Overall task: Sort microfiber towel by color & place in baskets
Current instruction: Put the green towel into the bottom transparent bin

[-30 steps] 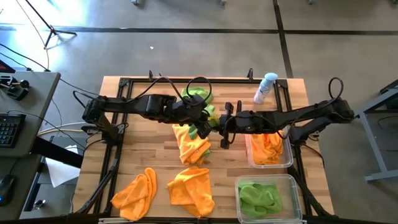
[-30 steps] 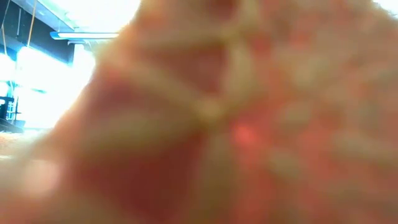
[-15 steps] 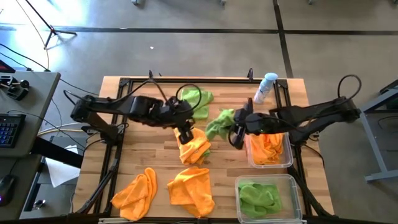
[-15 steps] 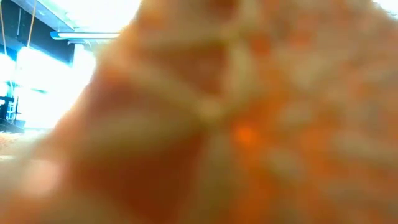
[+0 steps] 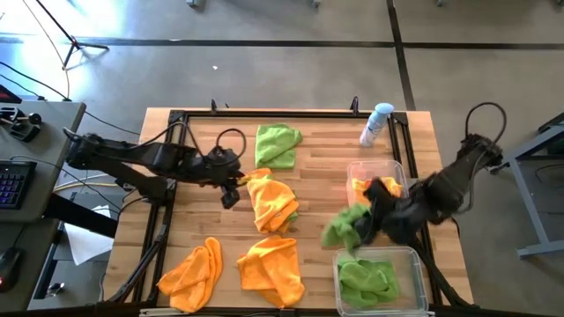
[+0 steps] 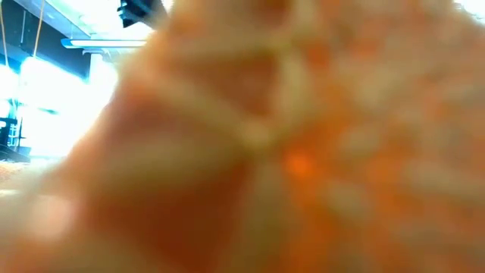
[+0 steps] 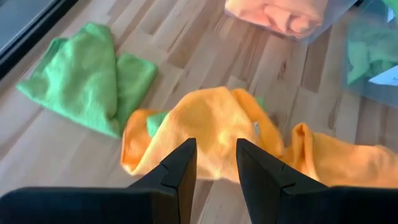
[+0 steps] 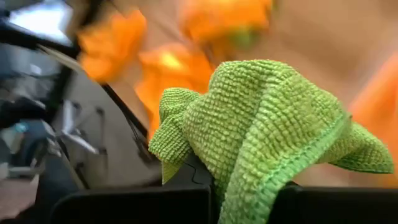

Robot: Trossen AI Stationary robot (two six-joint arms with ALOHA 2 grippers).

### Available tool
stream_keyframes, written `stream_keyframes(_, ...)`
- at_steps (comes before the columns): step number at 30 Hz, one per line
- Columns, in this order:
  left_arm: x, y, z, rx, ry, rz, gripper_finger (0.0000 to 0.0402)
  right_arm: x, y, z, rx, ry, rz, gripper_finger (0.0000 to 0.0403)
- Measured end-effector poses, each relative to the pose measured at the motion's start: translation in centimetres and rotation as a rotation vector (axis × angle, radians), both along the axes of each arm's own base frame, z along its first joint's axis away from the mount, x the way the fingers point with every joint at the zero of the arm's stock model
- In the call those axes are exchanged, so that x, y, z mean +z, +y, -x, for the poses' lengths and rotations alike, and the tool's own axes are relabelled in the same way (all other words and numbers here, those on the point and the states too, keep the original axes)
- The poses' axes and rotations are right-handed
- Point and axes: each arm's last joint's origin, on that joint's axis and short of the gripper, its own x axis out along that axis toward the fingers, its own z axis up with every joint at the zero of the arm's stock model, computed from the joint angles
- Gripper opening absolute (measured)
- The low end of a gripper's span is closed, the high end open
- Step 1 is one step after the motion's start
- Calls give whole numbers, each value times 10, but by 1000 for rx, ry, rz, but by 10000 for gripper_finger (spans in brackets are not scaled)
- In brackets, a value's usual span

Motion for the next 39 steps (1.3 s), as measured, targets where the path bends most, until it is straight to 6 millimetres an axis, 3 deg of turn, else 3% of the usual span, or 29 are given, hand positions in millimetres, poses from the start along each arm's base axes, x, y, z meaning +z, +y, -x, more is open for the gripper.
stream_keyframes(7, -14, 5, 29, -9, -37, 42, 99, -34, 56, 4, -100, 296, -236, 3)
stream_keyframes(14, -18, 11, 37, -57, -59, 55, 99, -48, 93, 21, -201, 431, -344, 3)
stream_keyframes(20, -15, 13, 34, -78, -88, 74, 99, -64, 106, 23, -178, 606, -336, 3)
stream_keyframes(32, -15, 12, 34, -71, -96, 102, 99, -113, 121, 7, -238, 657, -70, 26)
stream_keyframes(39, -15, 12, 34, -50, -100, 122, 99, -142, 138, -5, -266, 662, -49, 27)
